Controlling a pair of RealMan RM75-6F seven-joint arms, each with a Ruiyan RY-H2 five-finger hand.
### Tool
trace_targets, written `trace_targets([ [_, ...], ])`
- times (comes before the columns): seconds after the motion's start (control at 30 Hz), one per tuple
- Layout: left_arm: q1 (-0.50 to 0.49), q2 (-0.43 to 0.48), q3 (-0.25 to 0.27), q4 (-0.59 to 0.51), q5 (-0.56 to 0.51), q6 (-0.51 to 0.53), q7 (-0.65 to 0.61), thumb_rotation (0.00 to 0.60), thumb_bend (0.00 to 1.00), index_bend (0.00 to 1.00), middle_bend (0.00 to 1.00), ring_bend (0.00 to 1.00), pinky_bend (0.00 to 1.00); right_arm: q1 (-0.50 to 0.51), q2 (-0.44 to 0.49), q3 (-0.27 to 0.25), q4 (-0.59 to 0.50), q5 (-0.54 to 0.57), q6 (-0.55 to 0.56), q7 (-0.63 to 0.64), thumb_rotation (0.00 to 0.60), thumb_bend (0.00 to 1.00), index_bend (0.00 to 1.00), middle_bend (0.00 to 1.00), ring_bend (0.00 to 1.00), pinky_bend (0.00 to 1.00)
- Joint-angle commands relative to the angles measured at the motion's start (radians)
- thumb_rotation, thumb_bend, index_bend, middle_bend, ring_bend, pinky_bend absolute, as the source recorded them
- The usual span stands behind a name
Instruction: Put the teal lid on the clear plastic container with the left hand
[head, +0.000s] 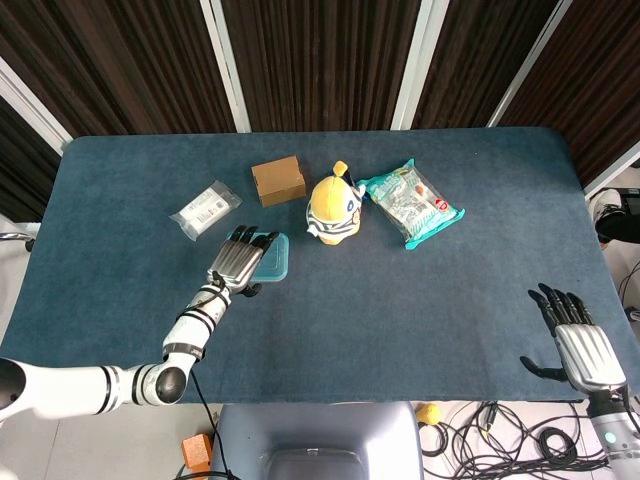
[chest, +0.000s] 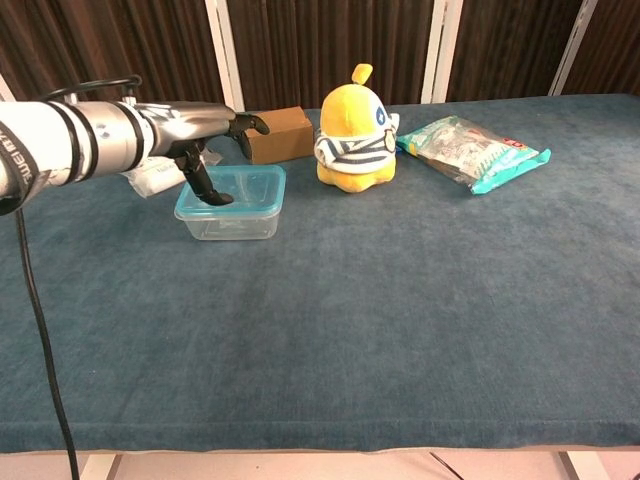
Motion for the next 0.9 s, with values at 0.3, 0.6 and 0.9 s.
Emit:
trace_targets([
  [0.3, 0.087, -0.119, -0.023, 0.175, 0.209, -0.019, -0.192, 0.6, 0.58, 0.0, 0.16, 0.0, 0.0, -0.002, 0.001, -0.008, 0.0, -0.022, 0.007, 0.007, 0.6, 0.13, 0.0, 0.0, 0.0, 0.01],
  [0.6, 0.093, -0.144, -0.044, 0.235, 0.204, -0.072, -0.191, 0.6, 0.69, 0.0, 0.18, 0.0, 0.0, -0.003, 0.007, -0.008, 0.01, -0.021, 0.008, 0.03, 0.6, 0.13, 0.0, 0.0, 0.0, 0.01],
  [0.9, 0.091, -0.196, -0.06, 0.307, 0.211, -0.112, -0.195, 0.6, 0.7, 0.0, 0.19, 0.0, 0.0, -0.003, 0.008, -0.008, 0.006, -0.02, 0.007, 0.028, 0.6, 0.13, 0.0, 0.0, 0.0, 0.01],
])
